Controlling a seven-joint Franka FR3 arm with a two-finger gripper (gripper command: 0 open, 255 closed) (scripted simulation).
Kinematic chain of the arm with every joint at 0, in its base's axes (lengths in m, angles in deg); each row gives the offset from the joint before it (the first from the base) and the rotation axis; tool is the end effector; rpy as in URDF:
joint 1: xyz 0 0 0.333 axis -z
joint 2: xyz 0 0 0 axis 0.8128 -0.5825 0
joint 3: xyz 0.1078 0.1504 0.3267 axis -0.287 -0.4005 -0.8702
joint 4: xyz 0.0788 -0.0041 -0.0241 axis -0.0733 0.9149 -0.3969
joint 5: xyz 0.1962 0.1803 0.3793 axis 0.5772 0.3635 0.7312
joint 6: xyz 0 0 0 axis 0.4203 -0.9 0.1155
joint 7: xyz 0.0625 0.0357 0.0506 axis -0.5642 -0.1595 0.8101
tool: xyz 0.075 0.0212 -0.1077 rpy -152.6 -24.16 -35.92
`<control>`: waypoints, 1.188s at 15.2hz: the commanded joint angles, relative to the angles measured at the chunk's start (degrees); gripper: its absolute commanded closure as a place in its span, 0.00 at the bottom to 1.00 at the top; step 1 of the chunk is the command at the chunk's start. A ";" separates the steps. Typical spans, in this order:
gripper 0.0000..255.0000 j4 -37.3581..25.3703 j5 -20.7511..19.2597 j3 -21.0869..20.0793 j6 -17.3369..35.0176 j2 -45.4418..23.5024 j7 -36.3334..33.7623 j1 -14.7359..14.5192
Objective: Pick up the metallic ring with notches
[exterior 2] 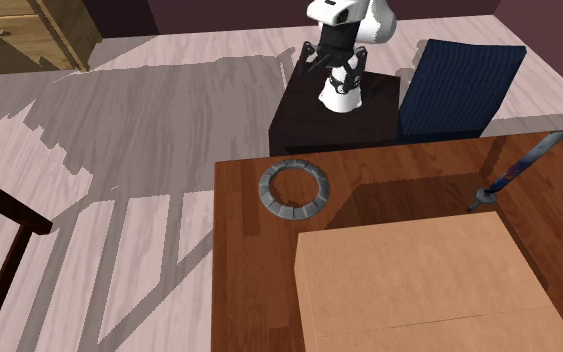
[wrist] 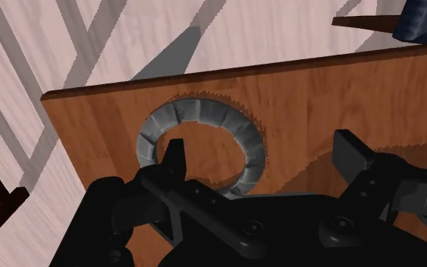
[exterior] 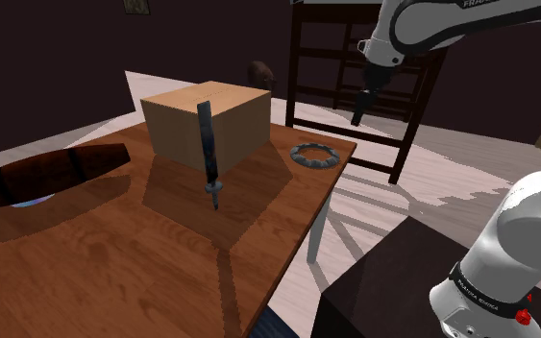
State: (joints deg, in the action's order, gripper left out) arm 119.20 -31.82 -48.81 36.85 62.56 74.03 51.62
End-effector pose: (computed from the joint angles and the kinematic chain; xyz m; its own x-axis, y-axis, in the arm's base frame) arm 0.4362 -0.0283 0.5395 0.9412 0.3034 0.1483 0.2906 -0.9514 0.1025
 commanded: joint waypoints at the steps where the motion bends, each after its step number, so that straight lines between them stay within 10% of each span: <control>1: 0.00 0.78 0.50 1.08 4.25 -3.45 2.23 -0.78; 18: 0.00 -6.04 11.72 5.08 25.57 -33.35 21.27 -6.53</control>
State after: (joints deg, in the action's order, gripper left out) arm 112.71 -20.45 -43.83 61.46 29.75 94.70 45.01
